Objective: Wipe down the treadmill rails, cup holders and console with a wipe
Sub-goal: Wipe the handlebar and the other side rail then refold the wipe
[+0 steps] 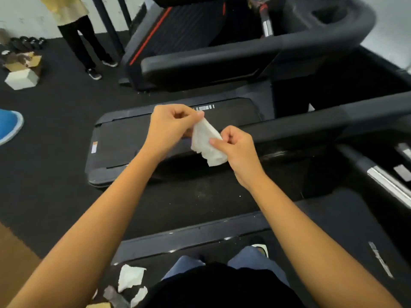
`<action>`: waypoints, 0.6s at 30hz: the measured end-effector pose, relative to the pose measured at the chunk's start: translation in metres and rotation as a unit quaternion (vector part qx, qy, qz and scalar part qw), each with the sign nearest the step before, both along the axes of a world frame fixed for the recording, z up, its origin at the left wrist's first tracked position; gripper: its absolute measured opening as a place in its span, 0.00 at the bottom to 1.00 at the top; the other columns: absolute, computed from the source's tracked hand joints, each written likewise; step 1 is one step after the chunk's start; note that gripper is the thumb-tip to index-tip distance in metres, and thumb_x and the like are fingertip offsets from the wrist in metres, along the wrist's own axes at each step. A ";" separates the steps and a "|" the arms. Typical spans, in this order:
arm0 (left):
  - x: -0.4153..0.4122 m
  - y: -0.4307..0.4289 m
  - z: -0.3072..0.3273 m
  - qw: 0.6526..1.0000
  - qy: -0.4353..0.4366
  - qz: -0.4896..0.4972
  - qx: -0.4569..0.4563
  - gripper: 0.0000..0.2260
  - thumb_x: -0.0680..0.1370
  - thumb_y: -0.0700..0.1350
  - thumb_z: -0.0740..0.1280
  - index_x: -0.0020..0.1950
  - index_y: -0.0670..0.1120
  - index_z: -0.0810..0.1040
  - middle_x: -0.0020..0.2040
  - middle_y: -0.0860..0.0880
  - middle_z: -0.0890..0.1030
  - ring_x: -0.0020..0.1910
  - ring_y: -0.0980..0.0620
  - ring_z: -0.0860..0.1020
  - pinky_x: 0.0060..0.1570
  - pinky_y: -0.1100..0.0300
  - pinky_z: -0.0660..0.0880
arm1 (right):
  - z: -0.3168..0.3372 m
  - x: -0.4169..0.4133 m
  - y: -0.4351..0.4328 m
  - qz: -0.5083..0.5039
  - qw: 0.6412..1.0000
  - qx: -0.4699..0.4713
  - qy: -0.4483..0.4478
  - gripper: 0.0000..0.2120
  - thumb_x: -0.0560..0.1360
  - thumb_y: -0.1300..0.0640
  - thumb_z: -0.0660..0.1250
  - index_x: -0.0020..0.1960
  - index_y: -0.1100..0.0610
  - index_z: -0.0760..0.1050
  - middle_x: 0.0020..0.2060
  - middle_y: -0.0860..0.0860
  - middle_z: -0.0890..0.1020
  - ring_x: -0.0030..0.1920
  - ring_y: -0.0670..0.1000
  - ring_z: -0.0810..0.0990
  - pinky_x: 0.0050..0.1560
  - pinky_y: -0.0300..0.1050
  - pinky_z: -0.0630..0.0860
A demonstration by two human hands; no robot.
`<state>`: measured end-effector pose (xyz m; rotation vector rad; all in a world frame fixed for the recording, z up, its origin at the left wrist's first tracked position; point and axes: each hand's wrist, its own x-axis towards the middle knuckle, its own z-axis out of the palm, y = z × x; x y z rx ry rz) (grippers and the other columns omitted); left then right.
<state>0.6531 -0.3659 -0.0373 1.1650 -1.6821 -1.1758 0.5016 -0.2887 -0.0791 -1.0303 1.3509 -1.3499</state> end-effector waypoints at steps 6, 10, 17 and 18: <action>-0.045 -0.004 -0.032 0.951 -0.245 -0.134 -0.134 0.13 0.77 0.50 0.67 0.60 0.49 0.79 0.57 0.52 0.81 0.55 0.59 0.77 0.59 0.62 0.72 | -0.054 0.003 0.053 -0.461 0.836 0.125 -0.271 0.04 0.72 0.66 0.68 0.47 0.62 0.79 0.42 0.54 0.81 0.45 0.53 0.81 0.42 0.43 0.77; -0.079 0.001 -0.053 0.866 -0.398 -0.214 -0.212 0.27 0.81 0.57 0.56 0.77 0.47 0.60 0.73 0.47 0.67 0.69 0.44 0.69 0.64 0.48 0.68 | -0.063 -0.022 0.040 -0.571 0.775 0.043 -0.267 0.08 0.76 0.67 0.54 0.49 0.62 0.71 0.45 0.58 0.76 0.42 0.53 0.77 0.42 0.41 0.79; -0.076 -0.012 -0.056 0.872 -0.390 -0.227 -0.190 0.25 0.82 0.57 0.54 0.78 0.51 0.58 0.74 0.50 0.66 0.70 0.45 0.67 0.64 0.49 0.66 | -0.035 -0.001 -0.002 -0.491 0.861 0.132 -0.028 0.30 0.80 0.68 0.52 0.77 0.49 0.52 0.70 0.66 0.63 0.62 0.66 0.71 0.49 0.48 0.65; -0.076 -0.012 -0.056 0.875 -0.385 -0.227 -0.187 0.24 0.82 0.56 0.54 0.78 0.52 0.58 0.74 0.50 0.67 0.70 0.46 0.67 0.64 0.49 0.66 | -0.040 0.026 0.001 -0.474 0.872 0.126 -0.010 0.30 0.80 0.68 0.52 0.78 0.49 0.51 0.69 0.67 0.64 0.63 0.66 0.71 0.50 0.47 0.64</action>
